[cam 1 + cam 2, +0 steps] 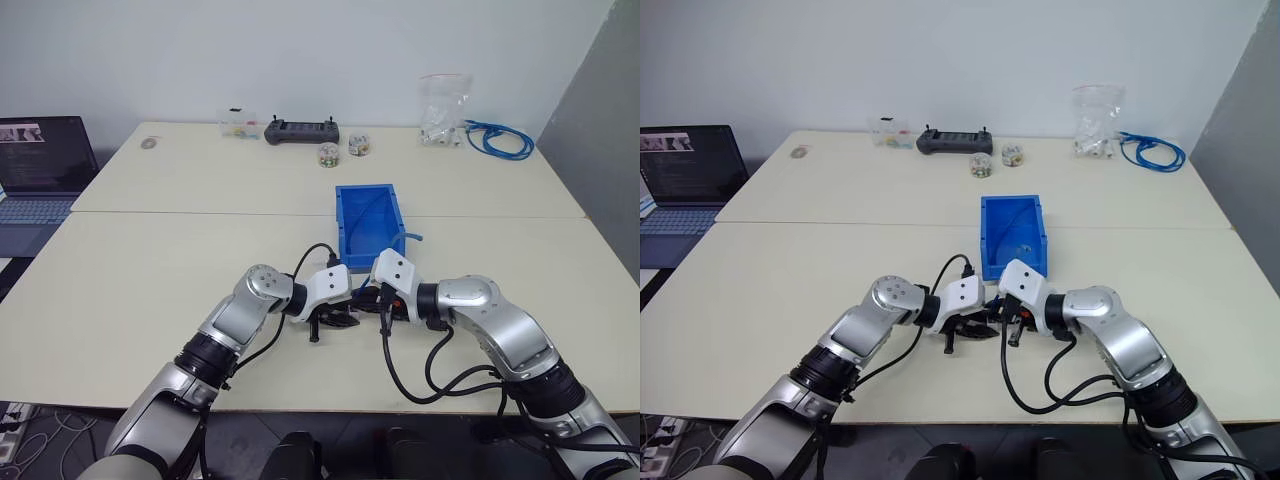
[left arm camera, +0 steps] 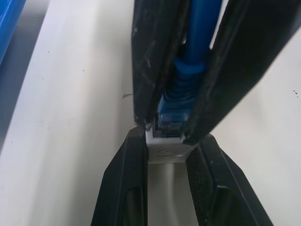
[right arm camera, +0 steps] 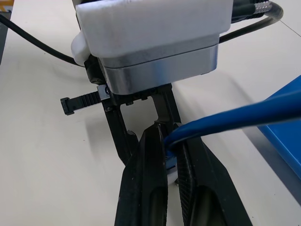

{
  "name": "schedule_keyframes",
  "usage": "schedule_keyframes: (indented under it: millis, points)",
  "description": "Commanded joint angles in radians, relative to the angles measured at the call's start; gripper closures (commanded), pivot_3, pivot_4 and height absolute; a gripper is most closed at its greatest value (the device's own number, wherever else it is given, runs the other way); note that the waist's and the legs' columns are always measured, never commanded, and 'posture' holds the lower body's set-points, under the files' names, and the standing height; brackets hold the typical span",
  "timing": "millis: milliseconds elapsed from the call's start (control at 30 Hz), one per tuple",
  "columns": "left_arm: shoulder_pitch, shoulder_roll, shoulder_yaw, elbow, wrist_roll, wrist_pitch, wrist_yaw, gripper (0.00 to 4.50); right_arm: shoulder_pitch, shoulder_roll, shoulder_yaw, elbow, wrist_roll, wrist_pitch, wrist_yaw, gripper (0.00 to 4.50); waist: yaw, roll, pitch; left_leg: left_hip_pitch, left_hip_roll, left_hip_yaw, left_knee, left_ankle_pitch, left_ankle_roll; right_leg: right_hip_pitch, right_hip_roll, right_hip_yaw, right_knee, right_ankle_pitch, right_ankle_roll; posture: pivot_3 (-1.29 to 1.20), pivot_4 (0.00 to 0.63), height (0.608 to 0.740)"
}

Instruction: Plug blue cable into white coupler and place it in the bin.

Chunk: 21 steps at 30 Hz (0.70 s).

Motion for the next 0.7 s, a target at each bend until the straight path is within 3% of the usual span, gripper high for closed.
schedule_keyframes:
  millis: [33, 500, 700]
  points:
    - [0.014, -0.004, -0.027, 0.028, 0.034, 0.020, 0.015, 3.71, 0.035, -0.003, 0.093, 0.070, -0.004, 0.004, 0.063, 4.48, 0.000, 0.000, -0.001, 0.000, 0.000, 0.000, 0.000, 0.000, 0.000, 0.000, 0.000, 0.000, 0.000, 0.000, 0.000, 0.00, 0.150, 0.740]
    - [0.019, -0.008, -0.018, 0.017, 0.031, 0.024, 0.020, 3.71, 0.015, 0.050, 0.158, 0.245, -0.047, -0.006, 0.116, 4.48, -0.010, 0.001, -0.025, 0.005, 0.001, -0.001, -0.002, -0.002, 0.002, 0.005, 0.000, -0.001, -0.001, -0.004, 0.000, 0.00, 0.150, 0.740]
    - [0.024, -0.003, -0.014, 0.014, 0.036, 0.018, 0.024, 3.71, 0.040, 0.007, 0.181, 0.270, -0.081, -0.033, 0.155, 4.48, -0.022, 0.004, -0.028, 0.009, 0.001, -0.003, -0.003, -0.003, 0.002, 0.009, 0.000, -0.002, -0.003, -0.005, 0.000, 0.00, 0.150, 0.740]
